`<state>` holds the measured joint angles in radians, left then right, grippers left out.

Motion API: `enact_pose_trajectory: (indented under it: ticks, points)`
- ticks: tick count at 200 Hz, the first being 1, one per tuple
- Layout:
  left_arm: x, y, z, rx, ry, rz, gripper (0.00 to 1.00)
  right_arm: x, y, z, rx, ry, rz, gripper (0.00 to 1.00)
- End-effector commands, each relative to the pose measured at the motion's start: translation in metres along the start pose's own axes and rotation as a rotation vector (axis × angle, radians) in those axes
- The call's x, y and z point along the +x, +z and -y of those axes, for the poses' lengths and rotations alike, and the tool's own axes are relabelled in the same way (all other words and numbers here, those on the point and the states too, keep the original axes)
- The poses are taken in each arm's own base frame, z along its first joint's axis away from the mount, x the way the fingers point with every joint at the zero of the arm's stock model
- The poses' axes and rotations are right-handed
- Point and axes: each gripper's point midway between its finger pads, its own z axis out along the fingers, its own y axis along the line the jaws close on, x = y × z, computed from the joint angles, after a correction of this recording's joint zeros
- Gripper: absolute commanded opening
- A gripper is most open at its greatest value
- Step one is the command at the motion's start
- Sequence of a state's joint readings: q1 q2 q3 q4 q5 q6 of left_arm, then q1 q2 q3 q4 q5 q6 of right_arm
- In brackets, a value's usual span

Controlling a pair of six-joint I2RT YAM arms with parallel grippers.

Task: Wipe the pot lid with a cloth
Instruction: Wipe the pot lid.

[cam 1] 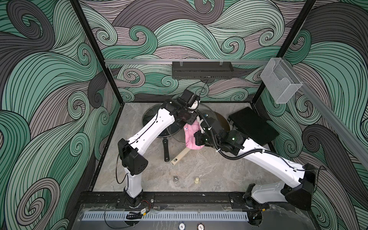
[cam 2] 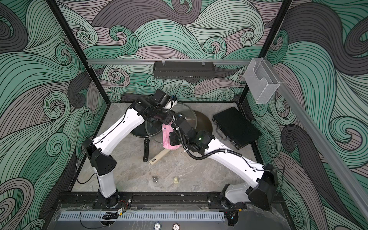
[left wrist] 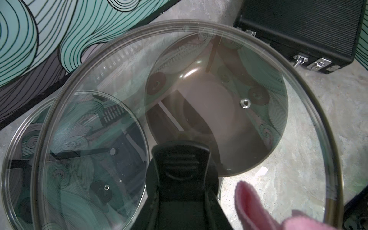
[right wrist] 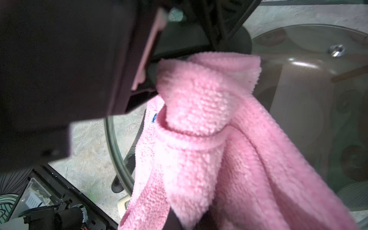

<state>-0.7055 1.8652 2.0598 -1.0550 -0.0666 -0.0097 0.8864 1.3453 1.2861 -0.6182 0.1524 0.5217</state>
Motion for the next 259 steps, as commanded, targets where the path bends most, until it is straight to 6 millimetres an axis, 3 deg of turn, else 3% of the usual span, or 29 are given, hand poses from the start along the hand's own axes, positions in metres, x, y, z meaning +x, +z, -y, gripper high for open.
enact_pose_trajectory:
  ticks: [1,49,116,185,259]
  points:
    - [-0.047,-0.065,0.006,0.047,0.017,0.252,0.0,0.007,-0.012,0.027,0.051,0.011,-0.018,0.0]
    - [-0.046,-0.08,0.02,0.141,0.039,0.288,0.0,-0.001,-0.027,0.06,0.079,0.039,-0.002,0.0]
    - [-0.017,-0.116,0.074,0.442,0.218,0.347,0.0,-0.015,-0.033,0.104,0.11,0.043,-0.006,0.0]
    - [0.01,-0.122,0.096,0.507,0.356,0.379,0.0,-0.053,-0.009,0.072,-0.059,-0.075,-0.039,0.0]
    - [0.014,-0.099,0.1,0.39,0.47,0.365,0.0,-0.065,0.011,0.017,-0.341,-0.162,-0.101,0.0]
